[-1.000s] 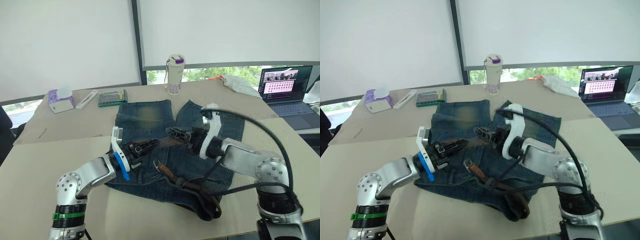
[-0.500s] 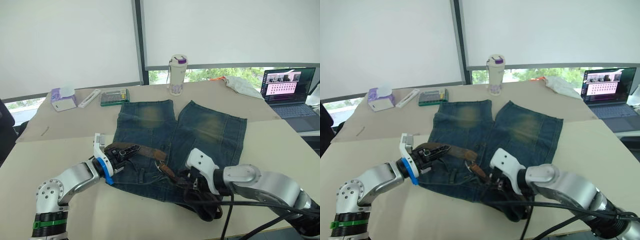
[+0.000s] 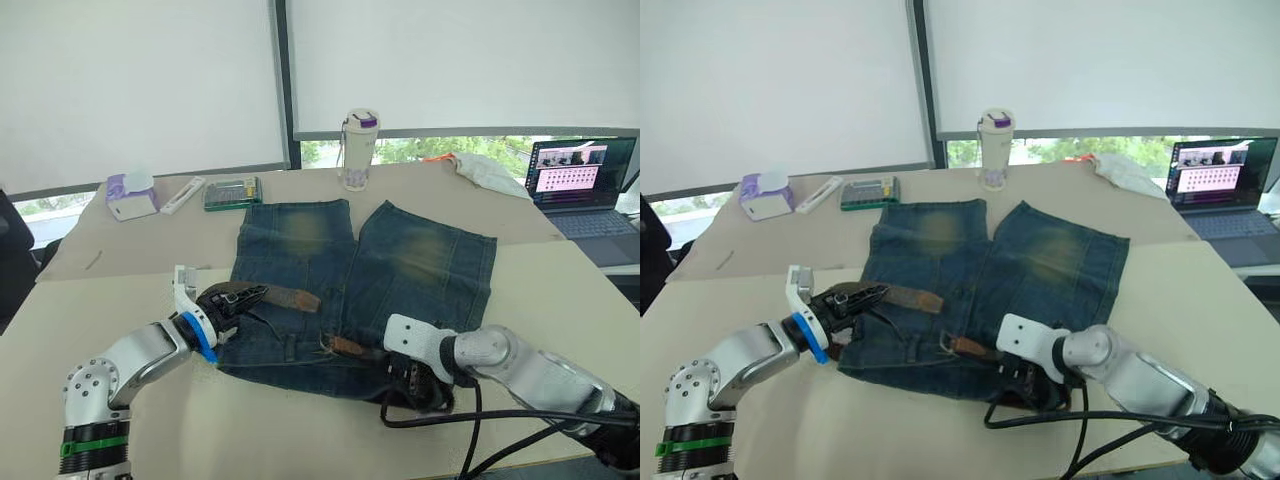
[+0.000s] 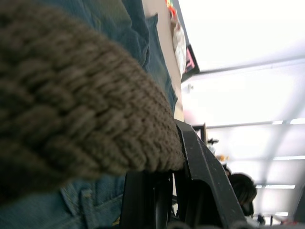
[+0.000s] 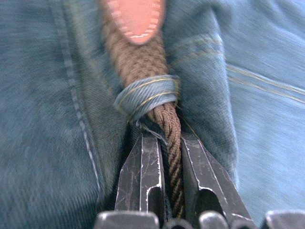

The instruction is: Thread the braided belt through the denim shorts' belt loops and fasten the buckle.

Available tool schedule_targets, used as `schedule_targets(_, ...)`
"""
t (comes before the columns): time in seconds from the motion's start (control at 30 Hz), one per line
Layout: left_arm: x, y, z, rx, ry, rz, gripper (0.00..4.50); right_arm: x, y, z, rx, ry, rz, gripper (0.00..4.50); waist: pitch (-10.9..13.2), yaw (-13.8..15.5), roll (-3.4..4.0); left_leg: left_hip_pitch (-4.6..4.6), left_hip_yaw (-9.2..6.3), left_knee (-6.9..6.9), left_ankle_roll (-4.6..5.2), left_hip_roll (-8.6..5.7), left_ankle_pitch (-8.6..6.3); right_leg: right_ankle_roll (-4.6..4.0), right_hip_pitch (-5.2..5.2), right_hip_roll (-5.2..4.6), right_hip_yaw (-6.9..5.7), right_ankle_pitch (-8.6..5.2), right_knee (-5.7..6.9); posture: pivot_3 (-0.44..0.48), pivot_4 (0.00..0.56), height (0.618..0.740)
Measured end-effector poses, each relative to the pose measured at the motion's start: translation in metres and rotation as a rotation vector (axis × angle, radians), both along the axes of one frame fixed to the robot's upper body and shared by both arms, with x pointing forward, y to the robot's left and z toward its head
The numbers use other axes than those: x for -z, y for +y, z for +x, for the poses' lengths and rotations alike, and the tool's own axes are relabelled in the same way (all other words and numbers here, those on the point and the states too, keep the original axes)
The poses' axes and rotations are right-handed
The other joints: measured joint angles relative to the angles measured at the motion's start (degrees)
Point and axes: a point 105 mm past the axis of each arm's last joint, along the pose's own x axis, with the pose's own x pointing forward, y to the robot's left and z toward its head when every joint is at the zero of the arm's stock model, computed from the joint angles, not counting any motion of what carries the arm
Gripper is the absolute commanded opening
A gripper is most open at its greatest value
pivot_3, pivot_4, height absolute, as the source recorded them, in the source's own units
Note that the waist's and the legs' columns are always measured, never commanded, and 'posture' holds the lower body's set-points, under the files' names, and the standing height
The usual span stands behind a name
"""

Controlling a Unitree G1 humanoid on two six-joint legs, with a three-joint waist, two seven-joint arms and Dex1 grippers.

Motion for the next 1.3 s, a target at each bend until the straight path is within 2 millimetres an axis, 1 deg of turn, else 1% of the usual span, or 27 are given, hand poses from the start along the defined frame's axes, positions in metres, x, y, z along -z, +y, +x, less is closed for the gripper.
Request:
schedule_targets(0.1, 0.000, -0.004, 0.002, 0.013, 0.006, 0.000, 0.00, -0.003, -0.022, 0.016, 0.031, -0.074, -0.102, 0.04, 0.0, 0.1, -0.01, 0.00, 0.00, -0.01, -0.01, 0.02, 0.01, 0.00, -0.03, 0.03, 0.01, 0.00, 0.00, 0.000, 0.150, 0.740)
schedule_targets(0.2, 0.003, -0.006, 0.002, 0.021, 0.016, 0.002, 0.00, -0.004, -0.026, 0.019, 0.005, -0.091, -0.132, 0.04, 0.0, -0.2, -0.01, 0.01, 0.00, -0.05, -0.09, 0.11, 0.05, -0.01, -0.05, 0.12, 0.02, -0.01, 0.01, 0.000, 0.150, 0.740)
schedule_targets(0.27, 0.004, -0.005, 0.002, 0.022, 0.019, 0.014, 0.00, -0.003, -0.027, 0.016, -0.007, -0.072, -0.110, 0.04, 0.0, -0.2, -0.02, 0.01, -0.01, -0.05, -0.11, 0.14, 0.06, -0.01, -0.05, 0.13, 0.02, -0.01, 0.01, 0.000, 0.150, 0.740)
schedule_targets(0.33, 0.005, -0.003, 0.001, 0.023, 0.021, 0.023, 0.00, -0.003, -0.026, 0.012, -0.005, -0.037, -0.068, 1.05, 0.0, -0.1, -0.02, 0.01, -0.01, -0.06, -0.11, 0.13, 0.06, -0.01, -0.04, 0.12, 0.02, -0.01, 0.01, 0.000, 0.150, 0.740)
schedule_targets(0.37, 0.007, -0.002, -0.003, 0.021, 0.026, 0.030, 0.00, -0.003, -0.022, 0.005, 0.004, 0.007, 0.010, 1.25, 0.0, -0.1, -0.03, 0.01, -0.04, -0.09, -0.10, 0.14, 0.06, -0.02, -0.03, 0.12, 0.02, -0.01, -0.03, 0.000, 0.150, 0.740)
schedule_targets(0.4, 0.012, 0.000, -0.006, 0.019, 0.042, 0.036, 0.00, -0.003, -0.014, -0.005, -0.009, 0.051, 0.085, 1.68, 0.0, -0.1, -0.02, 0.01, -0.05, -0.12, -0.10, 0.15, 0.06, -0.02, -0.05, 0.13, 0.05, -0.01, -0.03, 0.000, 0.150, 0.740)
schedule_targets(0.43, 0.016, 0.000, -0.009, 0.021, 0.054, 0.041, 0.00, -0.003, -0.007, -0.011, -0.028, 0.075, 0.129, 1.95, 0.0, -0.2, -0.01, 0.01, -0.05, -0.13, -0.10, 0.15, 0.06, -0.02, -0.07, 0.12, 0.06, -0.01, -0.02, 0.000, 0.150, 0.740)
schedule_targets(0.47, 0.019, 0.000, -0.013, 0.025, 0.062, 0.051, 0.00, -0.006, 0.000, -0.018, -0.048, 0.093, 0.186, 1.95, 0.0, -0.2, -0.02, -0.02, -0.05, -0.13, -0.10, 0.15, 0.06, -0.02, -0.10, 0.13, 0.07, 0.00, -0.02, 0.000, 0.150, 0.740)
schedule_targets(0.53, 0.027, 0.000, -0.024, 0.025, 0.081, 0.080, 0.00, -0.022, 0.015, -0.031, -0.108, 0.088, 0.303, 1.95, 0.1, -0.4, 0.00, 0.02, -0.03, -0.25, -0.10, 0.19, 0.06, -0.03, -0.10, 0.12, 0.13, -0.01, -0.04, 0.000, 0.150, 0.740)
schedule_targets(0.63, 0.039, 0.002, -0.036, 0.012, 0.129, 0.112, 0.00, -0.044, 0.026, -0.038, -0.177, 0.020, 0.377, 1.95, 0.1, -0.3, 0.00, 0.06, -0.03, -0.31, -0.10, 0.18, 0.05, -0.02, -0.05, 0.10, 0.09, -0.01, -0.04, 0.000, 0.150, 0.740)
schedule_targets(0.7, 0.048, 0.003, -0.042, 0.002, 0.168, 0.136, 0.00, -0.051, 0.031, -0.040, -0.212, -0.018, 0.398, 1.95, 0.1, -0.1, -0.02, 0.06, -0.03, -0.31, -0.09, 0.17, 0.04, -0.02, -0.01, 0.09, 0.06, -0.01, -0.04, 0.000, 0.150, 0.740)
schedule_targets(0.77, 0.053, 0.003, -0.044, -0.003, 0.200, 0.163, 0.00, -0.051, 0.037, -0.043, -0.239, -0.024, 0.418, 1.95, 0.1, 0.3, -0.05, 0.02, -0.04, -0.30, -0.09, 0.13, 0.04, -0.02, -0.02, 0.03, 0.00, -0.01, -0.05, 0.000, 0.150, 0.740)
schedule_targets(0.87, 0.052, 0.007, -0.043, -0.028, 0.209, 0.203, 0.00, -0.047, 0.041, -0.045, -0.266, -0.031, 0.394, 1.95, 0.1, 0.2, -0.06, 0.02, -0.04, -0.31, -0.09, 0.12, 0.04, -0.03, -0.03, 0.03, 0.00, -0.01, -0.05, 0.000, 0.150, 0.740)
schedule_targets(1.0, 0.053, 0.017, -0.042, -0.054, 0.224, 0.256, 0.00, -0.044, 0.049, -0.042, -0.299, -0.061, 0.375, 1.95, 0.1, -0.1, -0.05, 0.05, -0.04, -0.38, -0.14, 0.16, 0.07, -0.04, -0.07, 0.09, 0.02, -0.01, -0.04, 0.000, 0.150, 0.740)
schedule_targets(1.03, 0.054, 0.021, -0.043, -0.063, 0.235, 0.277, 0.00, -0.039, 0.051, -0.041, -0.324, -0.069, 0.344, 1.95, 0.1, -0.2, -0.05, 0.09, -0.04, -0.38, -0.15, 0.16, 0.07, -0.06, -0.06, 0.10, 0.02, -0.03, -0.03, 0.000, 0.150, 0.740)
schedule_targets(1.1, 0.056, 0.023, -0.043, -0.070, 0.245, 0.284, 0.00, -0.034, 0.053, -0.041, -0.337, -0.065, 0.330, 1.95, 0.1, -0.2, -0.04, 0.09, -0.03, -0.39, -0.15, 0.15, 0.07, -0.06, -0.06, 0.10, 0.02, -0.03, -0.05, 0.000, 0.150, 0.740)
schedule_targets(1.13, 0.059, 0.021, -0.044, -0.064, 0.258, 0.291, 0.00, -0.030, 0.055, -0.041, -0.345, -0.064, 0.323, 1.95, 0.1, -0.2, -0.04, 0.09, -0.03, -0.38, -0.15, 0.15, 0.07, -0.06, -0.06, 0.09, 0.03, -0.03, -0.05, 0.000, 0.150, 0.740)
schedule_targets(1.2, 0.063, 0.015, -0.046, -0.040, 0.272, 0.299, 0.00, -0.029, 0.060, -0.041, -0.363, -0.065, 0.337, 1.95, 0.1, -0.1, -0.05, 0.08, -0.04, -0.38, -0.15, 0.14, 0.07, -0.06, -0.04, 0.08, 0.01, -0.03, -0.05, 0.000, 0.150, 0.740)
schedule_targets(1.3, 0.058, 0.003, -0.042, -0.006, 0.252, 0.304, 0.00, -0.032, 0.065, -0.042, -0.384, -0.076, 0.353, 1.95, 0.1, 0.2, -0.07, 0.05, -0.04, -0.37, -0.14, 0.12, 0.07, -0.07, -0.01, 0.03, -0.03, -0.02, -0.05, 0.000, 0.150, 0.740)
